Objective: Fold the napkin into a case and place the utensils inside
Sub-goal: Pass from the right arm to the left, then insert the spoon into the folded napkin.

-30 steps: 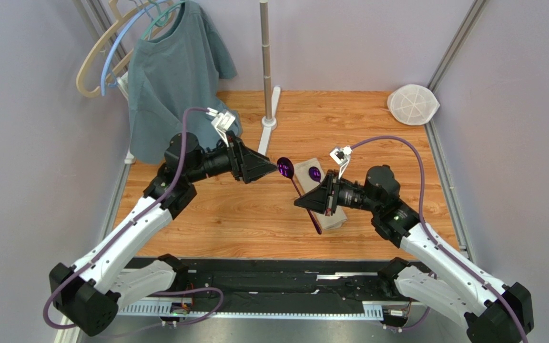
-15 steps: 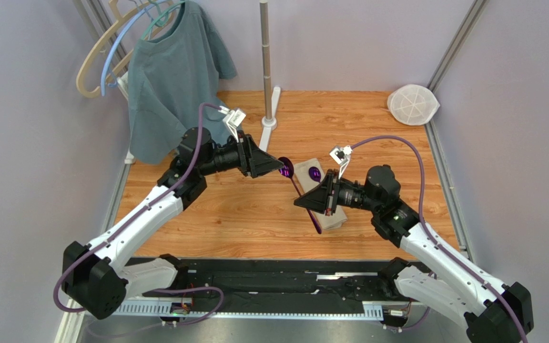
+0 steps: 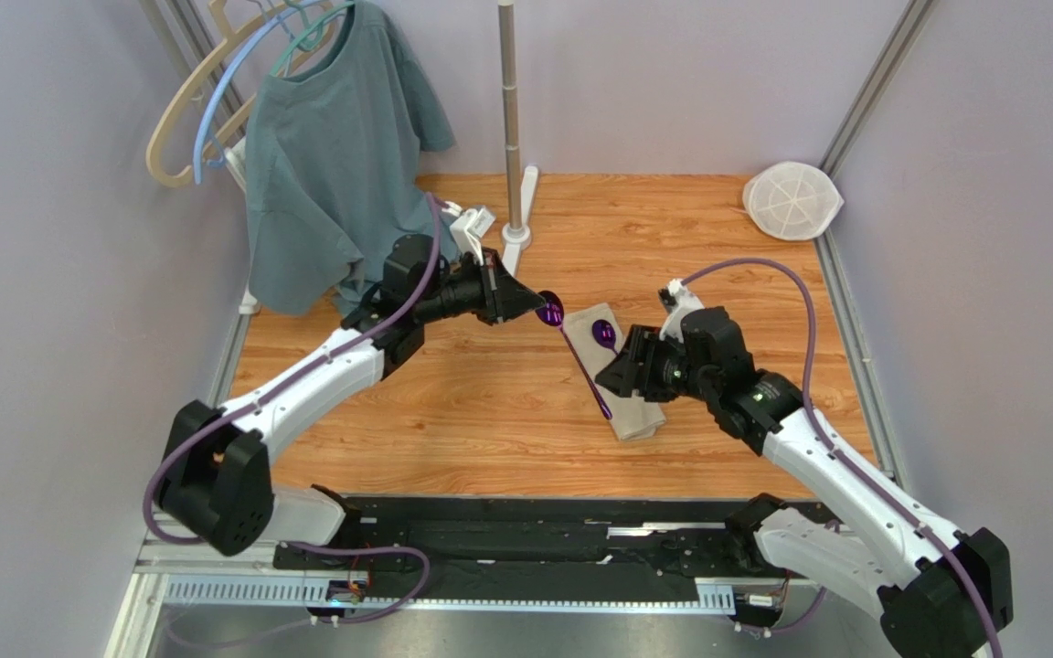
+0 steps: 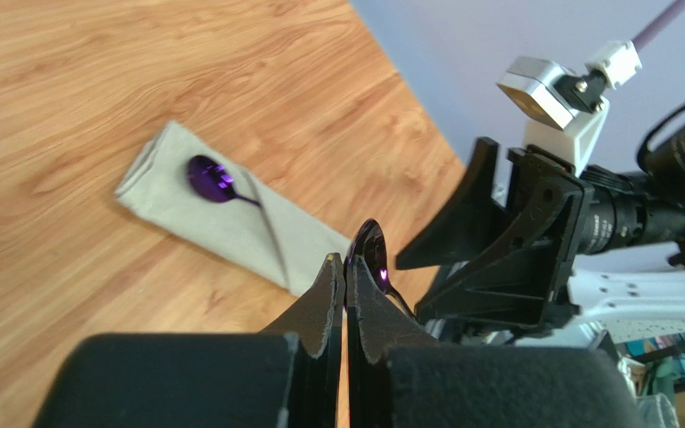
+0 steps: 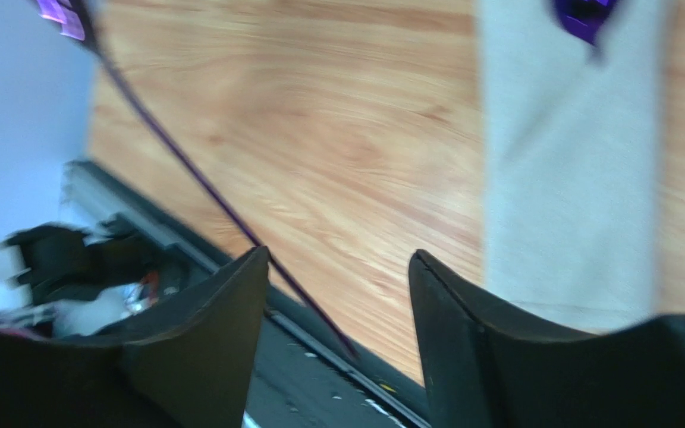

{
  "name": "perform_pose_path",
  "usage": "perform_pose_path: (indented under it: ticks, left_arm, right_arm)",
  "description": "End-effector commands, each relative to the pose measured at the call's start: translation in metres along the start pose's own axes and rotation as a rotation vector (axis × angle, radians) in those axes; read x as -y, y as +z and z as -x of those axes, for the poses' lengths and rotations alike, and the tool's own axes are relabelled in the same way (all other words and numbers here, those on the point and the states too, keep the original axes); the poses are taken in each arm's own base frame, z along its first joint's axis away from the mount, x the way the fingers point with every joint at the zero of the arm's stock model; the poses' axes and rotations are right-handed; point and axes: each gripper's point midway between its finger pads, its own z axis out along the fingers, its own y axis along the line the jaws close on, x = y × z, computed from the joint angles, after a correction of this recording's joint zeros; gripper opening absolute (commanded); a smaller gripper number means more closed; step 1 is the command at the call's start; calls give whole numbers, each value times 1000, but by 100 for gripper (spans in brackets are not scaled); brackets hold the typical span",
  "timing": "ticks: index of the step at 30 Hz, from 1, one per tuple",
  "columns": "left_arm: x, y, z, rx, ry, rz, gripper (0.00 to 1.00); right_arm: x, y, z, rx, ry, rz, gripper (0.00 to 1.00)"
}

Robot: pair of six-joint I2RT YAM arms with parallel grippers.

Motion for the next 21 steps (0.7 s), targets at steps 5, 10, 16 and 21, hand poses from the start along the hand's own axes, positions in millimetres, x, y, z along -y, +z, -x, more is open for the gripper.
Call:
perform_pose_path:
  ticks: [5, 10, 16, 21]
  left_arm:
    - [-61, 46, 28, 43, 95, 68, 0]
    - [-87, 69, 23, 15, 86, 89, 0]
    - [-107, 84, 20, 11, 72, 86, 0]
    - [-125, 88, 16, 2, 53, 105, 0]
  right_arm:
    - [97, 5, -69, -160, 97, -355, 0]
    - [110, 18, -77, -197, 86, -384, 0]
    - [119, 27, -77, -200, 92, -408, 0]
    - [129, 29, -80, -209, 107, -437, 0]
